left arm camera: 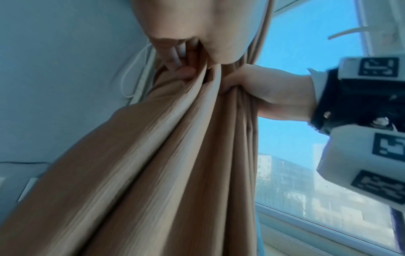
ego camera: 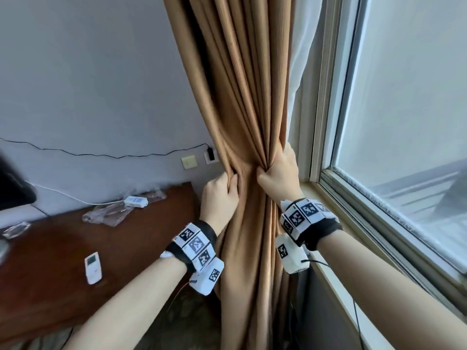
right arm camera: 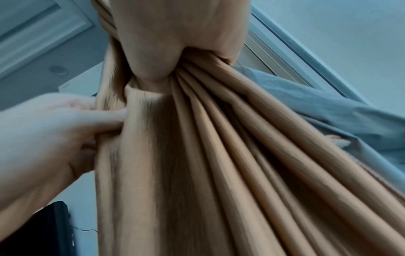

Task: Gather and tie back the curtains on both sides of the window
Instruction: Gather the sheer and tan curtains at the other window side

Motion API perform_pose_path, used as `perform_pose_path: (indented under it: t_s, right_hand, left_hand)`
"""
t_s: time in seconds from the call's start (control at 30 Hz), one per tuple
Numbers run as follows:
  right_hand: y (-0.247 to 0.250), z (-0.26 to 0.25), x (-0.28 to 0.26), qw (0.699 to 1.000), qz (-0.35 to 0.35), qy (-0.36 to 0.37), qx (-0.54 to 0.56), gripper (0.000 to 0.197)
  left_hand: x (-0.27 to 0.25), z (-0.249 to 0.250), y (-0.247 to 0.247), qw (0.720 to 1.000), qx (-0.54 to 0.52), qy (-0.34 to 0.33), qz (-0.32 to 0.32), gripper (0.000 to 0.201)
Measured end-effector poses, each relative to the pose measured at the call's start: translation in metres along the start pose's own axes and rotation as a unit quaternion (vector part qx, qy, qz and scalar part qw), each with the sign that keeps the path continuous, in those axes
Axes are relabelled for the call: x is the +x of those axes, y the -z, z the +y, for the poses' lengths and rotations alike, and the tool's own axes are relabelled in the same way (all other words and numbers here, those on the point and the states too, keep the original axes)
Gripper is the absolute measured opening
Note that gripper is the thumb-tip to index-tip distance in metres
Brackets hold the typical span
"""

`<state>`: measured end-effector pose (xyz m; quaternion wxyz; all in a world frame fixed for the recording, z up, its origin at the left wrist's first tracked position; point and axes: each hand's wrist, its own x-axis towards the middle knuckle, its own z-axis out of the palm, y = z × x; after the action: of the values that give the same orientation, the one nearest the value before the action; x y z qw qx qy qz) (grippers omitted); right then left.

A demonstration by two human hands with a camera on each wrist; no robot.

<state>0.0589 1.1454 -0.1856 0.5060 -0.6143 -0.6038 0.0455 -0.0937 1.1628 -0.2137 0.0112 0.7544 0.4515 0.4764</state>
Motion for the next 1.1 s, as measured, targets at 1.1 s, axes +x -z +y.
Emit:
perform_pose_path:
  t_s: [1.1]
  right_hand:
    - [0.044,-0.004,0.019,0.996,-0.067,-0.047,-0.015,0.020]
  left_hand:
    - [0.076,-0.022,0.021,0.886,-0.312,0.257,-0.226,0.068]
